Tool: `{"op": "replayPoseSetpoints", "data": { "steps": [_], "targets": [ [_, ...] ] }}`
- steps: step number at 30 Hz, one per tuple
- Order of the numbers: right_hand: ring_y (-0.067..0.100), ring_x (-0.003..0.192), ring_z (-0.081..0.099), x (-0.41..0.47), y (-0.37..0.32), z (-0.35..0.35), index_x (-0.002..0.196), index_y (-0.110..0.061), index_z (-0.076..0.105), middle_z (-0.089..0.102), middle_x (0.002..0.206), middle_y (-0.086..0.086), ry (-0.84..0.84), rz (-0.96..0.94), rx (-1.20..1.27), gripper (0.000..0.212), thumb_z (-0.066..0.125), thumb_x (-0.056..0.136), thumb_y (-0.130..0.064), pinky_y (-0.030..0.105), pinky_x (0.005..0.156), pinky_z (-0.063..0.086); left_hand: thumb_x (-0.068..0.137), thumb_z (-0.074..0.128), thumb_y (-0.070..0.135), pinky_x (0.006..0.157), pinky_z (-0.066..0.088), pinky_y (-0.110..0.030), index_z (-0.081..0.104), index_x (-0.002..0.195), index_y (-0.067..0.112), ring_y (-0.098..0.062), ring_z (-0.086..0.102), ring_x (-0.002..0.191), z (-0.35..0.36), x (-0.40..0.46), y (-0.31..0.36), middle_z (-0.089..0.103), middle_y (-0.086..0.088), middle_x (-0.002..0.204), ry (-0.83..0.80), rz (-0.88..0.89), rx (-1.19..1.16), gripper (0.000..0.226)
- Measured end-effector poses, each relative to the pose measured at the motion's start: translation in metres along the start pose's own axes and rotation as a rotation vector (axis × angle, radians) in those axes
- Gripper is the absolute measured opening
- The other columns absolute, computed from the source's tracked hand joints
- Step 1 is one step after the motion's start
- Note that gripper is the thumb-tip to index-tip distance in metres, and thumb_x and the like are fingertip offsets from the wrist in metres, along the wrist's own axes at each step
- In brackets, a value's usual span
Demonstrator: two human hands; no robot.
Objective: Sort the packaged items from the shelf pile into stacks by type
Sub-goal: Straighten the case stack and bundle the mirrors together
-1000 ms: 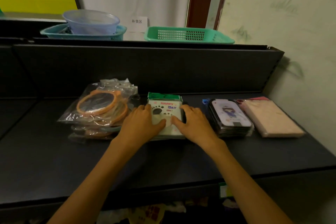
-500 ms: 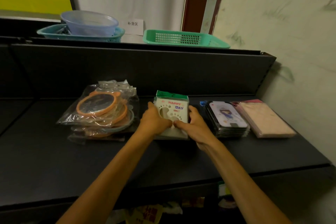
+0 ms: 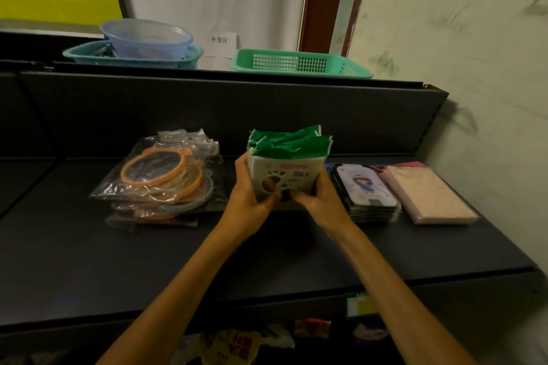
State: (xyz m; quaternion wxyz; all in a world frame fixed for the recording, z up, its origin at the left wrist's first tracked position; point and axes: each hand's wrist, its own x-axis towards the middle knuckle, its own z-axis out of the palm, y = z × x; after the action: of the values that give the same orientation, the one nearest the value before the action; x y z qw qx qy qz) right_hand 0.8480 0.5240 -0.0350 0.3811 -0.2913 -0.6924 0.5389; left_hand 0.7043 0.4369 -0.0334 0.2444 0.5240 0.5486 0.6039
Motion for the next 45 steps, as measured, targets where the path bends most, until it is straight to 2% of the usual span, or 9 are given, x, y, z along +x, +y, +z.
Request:
{"op": "replayPoseSetpoints", "data": {
  "steps": [3, 11, 16, 20, 25, 29, 34, 38, 45],
  "targets": [
    [0.001, 0.105, 0.059, 0.000, 0.001, 0.003, 0.137, -0.018, 0.032, 0.055, 0.123, 0.002, -0.020, 0.020, 0.019, 0.064, 0.067, 0.084, -0.009, 0.015, 0.076, 0.051, 0.078, 0.074, 0.025, 0.071, 0.048, -0.008, 0.022, 0.127, 0.050, 0.014, 0.051, 0.107, 0.001, 0.001, -0.004, 0.046, 0.022, 0.121, -0.017, -0.076, -0.009, 0.076],
    [0.003, 0.107, 0.059, -0.002, 0.005, -0.003, 0.135, -0.015, 0.032, 0.057, 0.122, 0.001, -0.048, -0.008, -0.025, 0.058, 0.064, 0.088, -0.018, 0.017, 0.079, 0.051, 0.073, 0.075, 0.041, 0.078, 0.053, -0.019, 0.026, 0.132, 0.047, 0.008, 0.053, 0.110, 0.001, 0.003, -0.009, 0.050, 0.024, 0.121, -0.025, -0.098, 0.006, 0.076],
    [-0.014, 0.101, 0.054, -0.004, 0.010, -0.005, 0.131, -0.020, 0.034, 0.055, 0.114, -0.016, -0.035, -0.017, -0.116, 0.049, 0.062, 0.090, -0.017, 0.008, 0.079, 0.046, 0.076, 0.073, 0.037, 0.076, 0.052, -0.018, 0.028, 0.132, 0.041, 0.014, 0.051, 0.106, 0.001, 0.005, -0.011, 0.051, 0.022, 0.119, -0.012, -0.098, 0.065, 0.072],
    [-0.017, 0.101, 0.052, -0.003, 0.013, -0.008, 0.124, -0.030, 0.036, 0.054, 0.112, -0.021, -0.038, -0.025, -0.184, 0.044, 0.061, 0.090, -0.020, 0.005, 0.078, 0.044, 0.077, 0.072, 0.035, 0.068, 0.048, -0.007, 0.029, 0.127, 0.043, 0.019, 0.051, 0.102, 0.002, 0.003, -0.012, 0.054, 0.020, 0.115, -0.003, -0.079, 0.115, 0.066],
    [-0.013, 0.101, 0.052, -0.004, 0.015, -0.006, 0.128, -0.025, 0.037, 0.053, 0.112, -0.023, 0.014, -0.037, -0.191, 0.045, 0.062, 0.090, -0.025, 0.004, 0.076, 0.044, 0.081, 0.067, 0.039, 0.072, 0.050, -0.013, 0.029, 0.134, 0.029, 0.010, 0.054, 0.103, 0.007, 0.002, -0.015, 0.053, 0.022, 0.113, 0.025, -0.069, 0.171, 0.067],
    [-0.015, 0.095, 0.055, -0.003, 0.014, -0.005, 0.129, -0.022, 0.031, 0.054, 0.109, -0.020, 0.062, 0.021, -0.132, 0.053, 0.064, 0.088, -0.028, 0.007, 0.069, 0.048, 0.081, 0.068, 0.035, 0.069, 0.044, -0.002, 0.026, 0.133, 0.041, 0.019, 0.047, 0.105, 0.010, 0.003, -0.013, 0.046, 0.030, 0.116, 0.028, -0.033, 0.205, 0.067],
    [0.007, 0.093, 0.060, 0.003, 0.016, -0.012, 0.117, -0.020, 0.047, 0.060, 0.116, 0.001, 0.046, 0.216, -0.302, 0.045, 0.060, 0.085, -0.048, 0.023, 0.067, 0.050, 0.071, 0.072, 0.050, 0.068, 0.046, -0.017, 0.039, 0.128, 0.026, -0.006, 0.053, 0.100, 0.009, 0.010, -0.026, 0.054, 0.004, 0.125, 0.118, -0.246, 0.372, 0.071],
    [0.018, 0.098, 0.057, 0.013, 0.017, -0.015, 0.119, -0.014, 0.053, 0.055, 0.119, 0.007, -0.029, 0.294, -0.492, 0.050, 0.054, 0.086, -0.052, 0.028, 0.069, 0.048, 0.068, 0.064, 0.067, 0.084, 0.053, -0.041, 0.046, 0.122, 0.018, -0.022, 0.055, 0.105, 0.011, 0.020, -0.031, 0.057, -0.005, 0.119, 0.030, -0.418, 0.601, 0.075],
    [0.005, 0.076, 0.042, 0.017, 0.016, -0.007, 0.126, -0.013, 0.042, 0.034, 0.112, 0.002, 0.024, 0.329, -0.691, 0.057, 0.047, 0.089, -0.055, 0.018, 0.053, 0.031, 0.070, 0.056, 0.073, 0.085, 0.046, -0.035, 0.057, 0.114, 0.011, -0.025, 0.050, 0.104, 0.013, 0.031, -0.029, 0.047, -0.013, 0.123, -0.017, -0.490, 0.788, 0.076]
  ]
}}
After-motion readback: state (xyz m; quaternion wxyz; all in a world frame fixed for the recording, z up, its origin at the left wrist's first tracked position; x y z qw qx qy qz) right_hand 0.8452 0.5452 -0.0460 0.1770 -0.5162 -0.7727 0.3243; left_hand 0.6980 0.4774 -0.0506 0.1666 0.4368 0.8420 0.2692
